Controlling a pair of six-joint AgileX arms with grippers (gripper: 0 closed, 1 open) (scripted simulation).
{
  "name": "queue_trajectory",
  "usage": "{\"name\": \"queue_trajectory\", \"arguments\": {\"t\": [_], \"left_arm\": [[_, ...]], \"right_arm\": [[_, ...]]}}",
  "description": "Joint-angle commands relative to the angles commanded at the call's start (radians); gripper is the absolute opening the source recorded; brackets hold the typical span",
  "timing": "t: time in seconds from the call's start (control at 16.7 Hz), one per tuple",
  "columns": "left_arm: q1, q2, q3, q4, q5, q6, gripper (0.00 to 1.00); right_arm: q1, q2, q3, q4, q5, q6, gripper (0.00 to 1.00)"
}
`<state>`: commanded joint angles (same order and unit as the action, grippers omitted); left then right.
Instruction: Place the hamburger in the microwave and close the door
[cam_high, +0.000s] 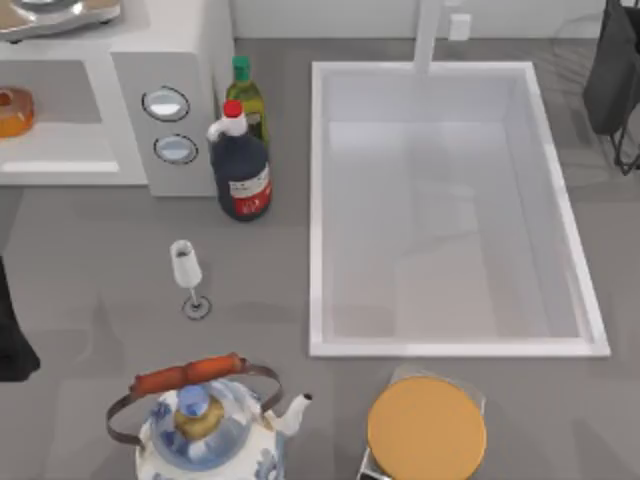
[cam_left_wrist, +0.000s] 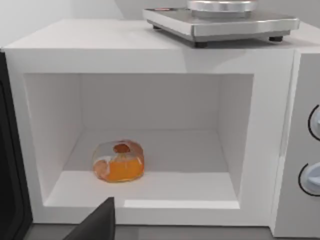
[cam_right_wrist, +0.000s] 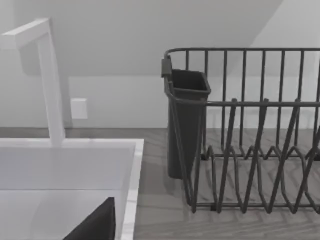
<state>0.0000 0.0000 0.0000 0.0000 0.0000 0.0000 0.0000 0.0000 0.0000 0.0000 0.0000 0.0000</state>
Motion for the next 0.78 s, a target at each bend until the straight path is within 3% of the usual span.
{"name": "queue_trajectory", "arguments": {"t": [0.24,0.78], "left_arm": [[0.0,0.0,0.0,0.0,0.0,0.0,1.0],[0.0,0.0,0.0,0.0,0.0,0.0,0.32]], "right_arm": [[0.0,0.0,0.0,0.0,0.0,0.0,1.0],[0.0,0.0,0.0,0.0,0.0,0.0,1.0]]}}
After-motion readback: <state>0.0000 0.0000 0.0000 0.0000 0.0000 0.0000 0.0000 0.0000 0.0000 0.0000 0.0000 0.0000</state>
